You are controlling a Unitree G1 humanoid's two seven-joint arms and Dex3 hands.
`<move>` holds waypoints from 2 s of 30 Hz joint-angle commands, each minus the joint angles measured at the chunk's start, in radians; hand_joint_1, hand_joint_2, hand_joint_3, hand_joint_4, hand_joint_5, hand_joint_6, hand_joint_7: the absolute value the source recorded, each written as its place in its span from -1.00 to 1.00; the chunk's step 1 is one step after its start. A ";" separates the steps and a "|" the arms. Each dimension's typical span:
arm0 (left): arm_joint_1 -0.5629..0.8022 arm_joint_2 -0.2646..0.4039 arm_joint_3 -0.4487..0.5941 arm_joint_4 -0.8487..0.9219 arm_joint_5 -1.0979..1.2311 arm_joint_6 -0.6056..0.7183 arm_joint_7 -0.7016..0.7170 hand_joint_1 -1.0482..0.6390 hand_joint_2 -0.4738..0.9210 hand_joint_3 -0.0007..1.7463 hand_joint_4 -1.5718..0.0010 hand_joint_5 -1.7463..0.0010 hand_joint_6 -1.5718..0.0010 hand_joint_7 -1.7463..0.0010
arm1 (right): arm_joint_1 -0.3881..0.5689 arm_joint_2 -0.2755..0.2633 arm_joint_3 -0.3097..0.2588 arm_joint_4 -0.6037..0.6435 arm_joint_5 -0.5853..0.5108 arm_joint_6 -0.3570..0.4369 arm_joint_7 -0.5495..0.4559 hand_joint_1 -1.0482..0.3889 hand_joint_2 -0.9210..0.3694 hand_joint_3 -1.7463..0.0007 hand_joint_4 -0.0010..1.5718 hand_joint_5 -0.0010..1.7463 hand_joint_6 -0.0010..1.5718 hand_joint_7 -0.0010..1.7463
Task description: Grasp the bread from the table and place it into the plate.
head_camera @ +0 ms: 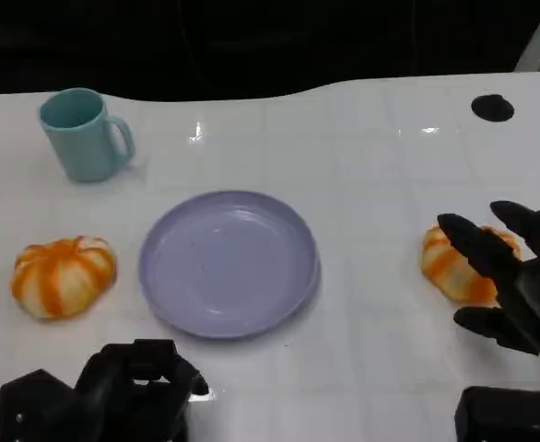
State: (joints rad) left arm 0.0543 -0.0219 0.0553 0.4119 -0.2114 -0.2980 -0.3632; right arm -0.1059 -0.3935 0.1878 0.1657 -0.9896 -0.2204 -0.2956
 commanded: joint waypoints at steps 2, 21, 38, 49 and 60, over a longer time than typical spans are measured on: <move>0.004 0.010 0.002 -0.019 0.004 0.000 0.006 -1.00 0.48 -0.25 -1.00 -0.41 -0.84 0.16 | -0.055 -0.006 0.050 0.041 -0.015 0.088 0.022 -0.40 -0.97 0.97 -1.00 -0.55 -0.68 -0.99; 0.020 0.009 -0.002 -0.040 0.004 0.007 0.006 -1.00 0.46 -0.23 -1.00 -0.41 -0.83 0.15 | -0.238 0.030 0.189 0.366 0.023 0.190 -0.044 -0.29 -0.89 1.00 -1.00 -0.57 -0.68 -0.99; 0.033 0.008 -0.003 -0.066 0.001 0.024 0.005 -1.00 0.45 -0.22 -1.00 -0.42 -0.82 0.14 | -0.380 0.060 0.256 0.694 0.106 0.099 -0.210 -0.01 -0.97 0.99 -0.19 -0.64 -0.22 -0.91; 0.034 0.004 -0.003 -0.066 0.008 0.023 0.012 -1.00 0.46 -0.22 -1.00 -0.41 -0.81 0.13 | -0.423 0.065 0.287 0.821 0.148 -0.056 -0.405 0.23 -0.98 0.94 0.12 0.99 0.05 0.59; 0.033 0.005 -0.001 -0.068 0.005 0.032 0.011 -1.00 0.44 -0.21 -1.00 -0.42 -0.82 0.13 | -0.437 0.078 0.312 0.820 0.135 0.007 -0.508 0.20 -0.20 -0.11 0.15 1.00 -0.09 0.89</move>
State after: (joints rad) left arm 0.0797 -0.0268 0.0493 0.3498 -0.2035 -0.2750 -0.3584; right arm -0.5313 -0.3073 0.4947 0.9912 -0.8525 -0.2207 -0.7785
